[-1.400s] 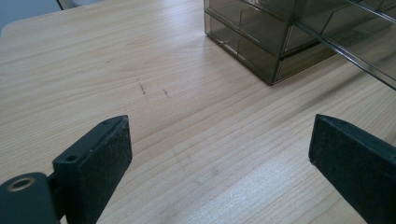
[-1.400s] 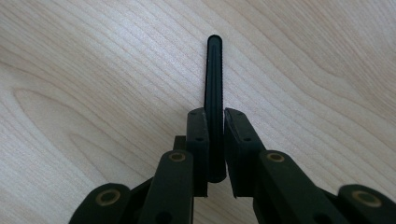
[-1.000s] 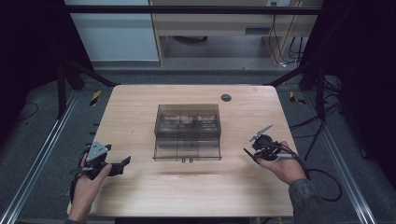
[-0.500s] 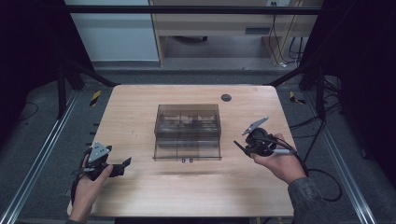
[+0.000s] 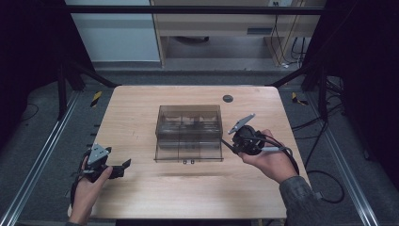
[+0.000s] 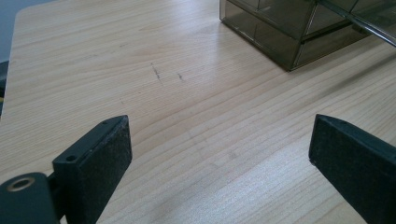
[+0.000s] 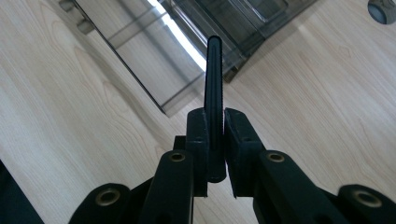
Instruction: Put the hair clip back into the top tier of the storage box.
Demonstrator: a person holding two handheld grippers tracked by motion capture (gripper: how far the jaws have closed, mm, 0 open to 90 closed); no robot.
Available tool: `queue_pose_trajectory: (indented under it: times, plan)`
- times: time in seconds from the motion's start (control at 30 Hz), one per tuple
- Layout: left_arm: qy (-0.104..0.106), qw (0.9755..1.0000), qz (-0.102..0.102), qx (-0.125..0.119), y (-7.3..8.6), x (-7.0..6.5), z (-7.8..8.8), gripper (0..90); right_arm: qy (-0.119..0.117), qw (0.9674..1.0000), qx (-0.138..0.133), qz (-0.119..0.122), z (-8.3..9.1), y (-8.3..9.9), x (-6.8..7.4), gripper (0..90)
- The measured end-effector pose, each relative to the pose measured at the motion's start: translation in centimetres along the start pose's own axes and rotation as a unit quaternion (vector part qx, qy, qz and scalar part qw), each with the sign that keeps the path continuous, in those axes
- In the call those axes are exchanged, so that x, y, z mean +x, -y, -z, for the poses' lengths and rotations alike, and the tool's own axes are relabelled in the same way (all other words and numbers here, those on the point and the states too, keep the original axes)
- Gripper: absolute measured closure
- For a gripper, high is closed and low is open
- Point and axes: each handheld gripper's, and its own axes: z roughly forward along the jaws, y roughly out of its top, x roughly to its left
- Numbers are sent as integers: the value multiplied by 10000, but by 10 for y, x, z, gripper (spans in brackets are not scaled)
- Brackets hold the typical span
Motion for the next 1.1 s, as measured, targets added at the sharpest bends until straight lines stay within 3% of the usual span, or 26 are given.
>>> queue_pose_trajectory:
  times: [0.43,1.1]
  plan:
    - [-23,10000,15,0,1,2,1,59,-108,9995,-87,289,-3,-32,17,806]
    - [-61,9999,86,-49,3,6,5,59,-239,9990,56,378,-22,-54,28,806]
